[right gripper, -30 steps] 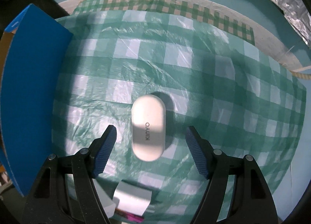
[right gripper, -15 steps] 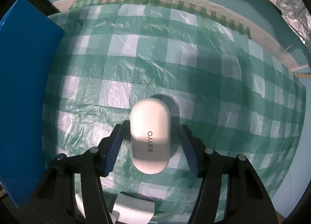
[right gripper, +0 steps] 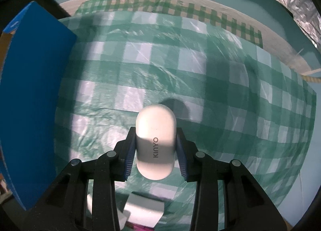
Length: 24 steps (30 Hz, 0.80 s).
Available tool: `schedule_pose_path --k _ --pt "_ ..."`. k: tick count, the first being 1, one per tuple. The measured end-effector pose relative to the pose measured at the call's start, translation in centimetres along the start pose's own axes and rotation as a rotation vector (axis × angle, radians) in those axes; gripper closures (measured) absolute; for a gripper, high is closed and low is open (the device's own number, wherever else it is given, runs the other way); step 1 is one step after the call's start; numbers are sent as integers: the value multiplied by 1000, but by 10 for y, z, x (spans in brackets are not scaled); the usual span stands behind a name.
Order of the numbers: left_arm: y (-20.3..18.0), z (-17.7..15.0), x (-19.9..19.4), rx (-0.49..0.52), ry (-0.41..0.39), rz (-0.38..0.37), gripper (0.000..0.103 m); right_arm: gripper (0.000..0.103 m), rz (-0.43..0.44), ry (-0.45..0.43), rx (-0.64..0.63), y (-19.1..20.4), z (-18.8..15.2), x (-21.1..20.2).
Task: Organize rigid objects
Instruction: 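Carry the KINYO case with the right gripper into the box and release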
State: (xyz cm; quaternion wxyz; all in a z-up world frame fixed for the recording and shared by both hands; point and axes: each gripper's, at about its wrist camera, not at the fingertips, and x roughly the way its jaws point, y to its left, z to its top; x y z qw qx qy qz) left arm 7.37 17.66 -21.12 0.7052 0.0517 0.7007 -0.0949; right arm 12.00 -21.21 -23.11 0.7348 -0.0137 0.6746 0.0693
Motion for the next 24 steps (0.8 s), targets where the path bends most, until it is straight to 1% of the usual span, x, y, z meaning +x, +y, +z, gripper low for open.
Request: schedule_pose_path --k 9,15,24 --pt "-5 0 -2 3 -3 4 87 66 24 -14 -43 22 7 -28" --pt "-6 0 -1 2 -5 1 87 66 43 -19 -82 29 14 -44" --pt "-7 0 -2 0 -10 4 87 66 65 -41 -159 55 24 -71"
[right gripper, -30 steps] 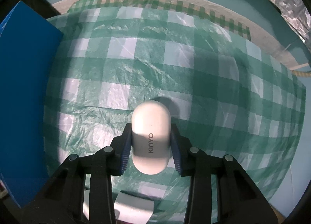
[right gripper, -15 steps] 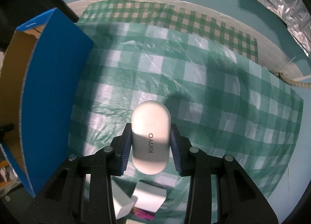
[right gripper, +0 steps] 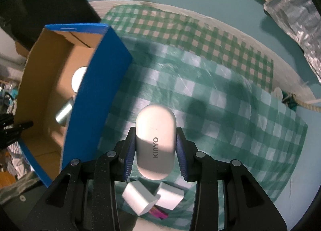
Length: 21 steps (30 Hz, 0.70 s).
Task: Organize rigid objects
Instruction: 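Carry the KINYO case with the right gripper into the box and release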
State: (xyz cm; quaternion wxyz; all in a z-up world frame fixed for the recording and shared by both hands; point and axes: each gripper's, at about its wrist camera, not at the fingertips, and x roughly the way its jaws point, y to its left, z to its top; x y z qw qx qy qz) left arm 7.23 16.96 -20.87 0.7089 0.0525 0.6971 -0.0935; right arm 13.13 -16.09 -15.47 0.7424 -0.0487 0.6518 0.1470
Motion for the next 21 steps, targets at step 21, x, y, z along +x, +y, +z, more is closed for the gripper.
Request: schedule_pose_path --k 21 --pt "0 -1 -2 -7 -7 5 87 66 51 -41 -207 77 40 -28"
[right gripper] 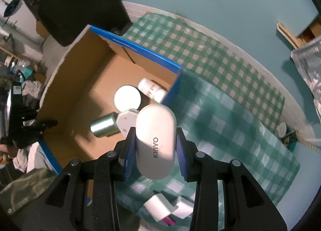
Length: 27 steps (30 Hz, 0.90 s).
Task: Organize rigid objects
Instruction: 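Carry the KINYO case with the right gripper into the box and release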
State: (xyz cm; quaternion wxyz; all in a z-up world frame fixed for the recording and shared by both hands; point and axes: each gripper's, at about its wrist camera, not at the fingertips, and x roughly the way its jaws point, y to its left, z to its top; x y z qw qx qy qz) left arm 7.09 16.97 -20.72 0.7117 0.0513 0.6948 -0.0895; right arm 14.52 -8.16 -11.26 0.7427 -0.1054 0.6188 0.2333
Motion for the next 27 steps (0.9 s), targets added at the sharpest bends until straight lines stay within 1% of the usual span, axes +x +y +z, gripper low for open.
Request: schedule_pose_path --k 5,11,17,27 --pt "-2 -1 0 -1 -3 0 87 66 6 -3 -44 16 15 2" --pt "-2 -2 -2 0 -6 -3 87 66 0 18 -97 32 30 15" --pt "-2 -2 -2 1 -7 -4 87 66 -1 47 -138 42 38 31" --pt "0 -2 -1 0 -6 -3 87 66 -14 106 -169 46 43 69"
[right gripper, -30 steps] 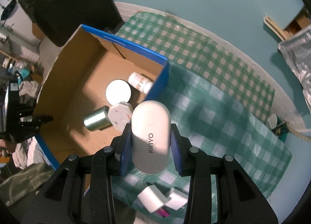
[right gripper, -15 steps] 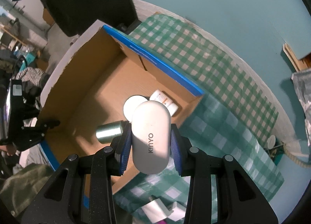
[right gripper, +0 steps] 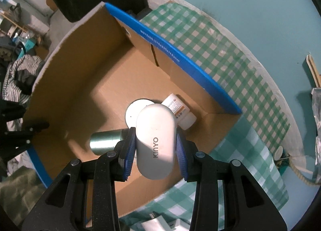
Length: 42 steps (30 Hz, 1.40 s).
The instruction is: Organize rigid objects
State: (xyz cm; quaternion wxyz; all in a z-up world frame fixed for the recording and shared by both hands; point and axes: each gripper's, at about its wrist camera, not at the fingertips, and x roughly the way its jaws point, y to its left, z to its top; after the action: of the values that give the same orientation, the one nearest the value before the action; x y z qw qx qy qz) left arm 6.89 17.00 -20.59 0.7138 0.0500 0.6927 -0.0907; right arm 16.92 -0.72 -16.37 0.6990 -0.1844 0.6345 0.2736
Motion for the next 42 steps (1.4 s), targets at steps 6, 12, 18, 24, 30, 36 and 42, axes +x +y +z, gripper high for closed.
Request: schedule_pose_path --k 6,12,18,24,30,36,42 --pt "0 2 1 -1 2 1 87 66 0 21 -3 0 2 14" --pt "0 4 3 -2 6 0 87 66 -5 17 -7 0 3 18" --pt "4 4 2 -1 8 -1 87 61 -12 1 2 -5 5 14" --pt "5 3 1 -1 6 0 87 52 -10 -25 7 -8 0 -3" --pt "7 3 1 -5 2 -2 87 47 -4 -60 15 -8 -12 -24" --pt "10 3 0 -6 2 -6 87 47 -9 -82 33 -13 -30 -41" --pt "5 5 0 12 4 0 87 46 -19 -87 85 -28 -59 -51"
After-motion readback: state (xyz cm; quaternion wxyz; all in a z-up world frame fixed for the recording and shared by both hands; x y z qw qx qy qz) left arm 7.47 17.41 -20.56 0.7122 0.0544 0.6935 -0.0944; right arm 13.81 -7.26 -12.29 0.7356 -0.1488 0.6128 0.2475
